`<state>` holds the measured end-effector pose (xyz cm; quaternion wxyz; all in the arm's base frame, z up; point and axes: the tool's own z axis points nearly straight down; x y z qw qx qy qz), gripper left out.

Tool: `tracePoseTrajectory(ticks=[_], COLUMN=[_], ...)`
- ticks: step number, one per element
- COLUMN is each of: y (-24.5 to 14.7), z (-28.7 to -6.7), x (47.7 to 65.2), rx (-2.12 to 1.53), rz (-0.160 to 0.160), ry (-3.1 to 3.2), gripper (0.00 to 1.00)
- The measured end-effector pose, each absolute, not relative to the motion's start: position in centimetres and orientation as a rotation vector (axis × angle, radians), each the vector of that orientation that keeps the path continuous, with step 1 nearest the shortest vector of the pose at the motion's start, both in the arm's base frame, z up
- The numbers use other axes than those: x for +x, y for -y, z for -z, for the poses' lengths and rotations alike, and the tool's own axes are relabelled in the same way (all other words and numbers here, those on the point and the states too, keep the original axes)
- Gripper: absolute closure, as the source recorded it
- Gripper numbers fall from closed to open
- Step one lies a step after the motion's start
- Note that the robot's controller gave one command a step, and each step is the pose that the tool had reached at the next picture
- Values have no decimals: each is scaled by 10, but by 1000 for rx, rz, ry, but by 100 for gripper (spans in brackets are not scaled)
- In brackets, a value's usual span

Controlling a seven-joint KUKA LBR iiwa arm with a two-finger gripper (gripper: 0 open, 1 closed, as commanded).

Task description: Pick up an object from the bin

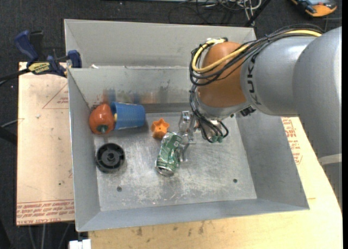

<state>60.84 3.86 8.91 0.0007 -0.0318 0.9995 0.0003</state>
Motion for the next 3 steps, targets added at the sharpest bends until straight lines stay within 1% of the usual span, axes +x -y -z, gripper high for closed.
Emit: tracePoseTrajectory(ticks=[1,2,3], y=[-42,-43,-42], z=[-115,-168,-176], x=[606,608,615], rx=[-179,-200,-164], rz=[0,-2,-2], ry=[-3137,-3136,-3115], gripper=[100,100,100])
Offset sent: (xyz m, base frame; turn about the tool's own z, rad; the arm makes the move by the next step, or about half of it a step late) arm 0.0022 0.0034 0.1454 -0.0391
